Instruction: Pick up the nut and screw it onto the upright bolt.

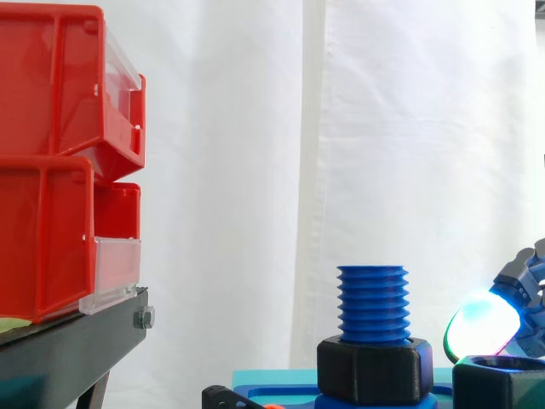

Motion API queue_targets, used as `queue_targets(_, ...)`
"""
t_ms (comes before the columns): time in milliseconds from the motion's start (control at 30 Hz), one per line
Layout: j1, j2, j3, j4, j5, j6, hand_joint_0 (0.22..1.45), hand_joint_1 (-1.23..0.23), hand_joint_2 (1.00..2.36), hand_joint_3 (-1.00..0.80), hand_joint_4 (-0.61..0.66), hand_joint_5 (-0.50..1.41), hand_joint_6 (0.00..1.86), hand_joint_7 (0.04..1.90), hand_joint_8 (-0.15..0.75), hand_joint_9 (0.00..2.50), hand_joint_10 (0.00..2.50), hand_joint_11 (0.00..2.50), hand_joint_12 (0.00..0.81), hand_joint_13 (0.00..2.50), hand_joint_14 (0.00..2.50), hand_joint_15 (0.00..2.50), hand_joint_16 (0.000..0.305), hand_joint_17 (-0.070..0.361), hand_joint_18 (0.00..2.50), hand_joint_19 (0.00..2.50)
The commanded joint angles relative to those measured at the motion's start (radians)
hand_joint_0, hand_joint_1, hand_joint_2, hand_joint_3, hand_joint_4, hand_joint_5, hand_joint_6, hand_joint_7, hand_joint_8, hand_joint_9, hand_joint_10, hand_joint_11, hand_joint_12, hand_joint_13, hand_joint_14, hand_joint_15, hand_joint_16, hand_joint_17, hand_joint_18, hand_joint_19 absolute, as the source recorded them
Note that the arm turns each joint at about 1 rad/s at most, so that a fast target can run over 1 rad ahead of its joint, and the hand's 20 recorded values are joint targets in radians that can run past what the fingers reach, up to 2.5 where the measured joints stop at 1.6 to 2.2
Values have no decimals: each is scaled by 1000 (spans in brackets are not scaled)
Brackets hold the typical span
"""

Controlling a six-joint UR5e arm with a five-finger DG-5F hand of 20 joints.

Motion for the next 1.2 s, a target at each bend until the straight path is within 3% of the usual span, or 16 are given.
queue_targets(0,0,0,0,-6,0,1,417,-915,1000,-500,287,-255,503,816,324,215,0,0,401,96,0,0,52,118,0,0)
queue_targets(333,2,0,0,-2,0,-5,423,-910,1000,-500,285,-255,503,817,322,217,0,0,400,102,0,0,52,117,0,0)
queue_targets(533,11,0,0,0,-2,-24,421,-909,1000,-500,287,-255,503,821,324,218,0,0,401,103,0,0,52,117,0,0)
queue_targets(1167,6,-2,0,-2,-31,-30,413,-904,1000,-500,288,-253,502,829,329,215,0,0,405,104,0,0,53,119,0,0)
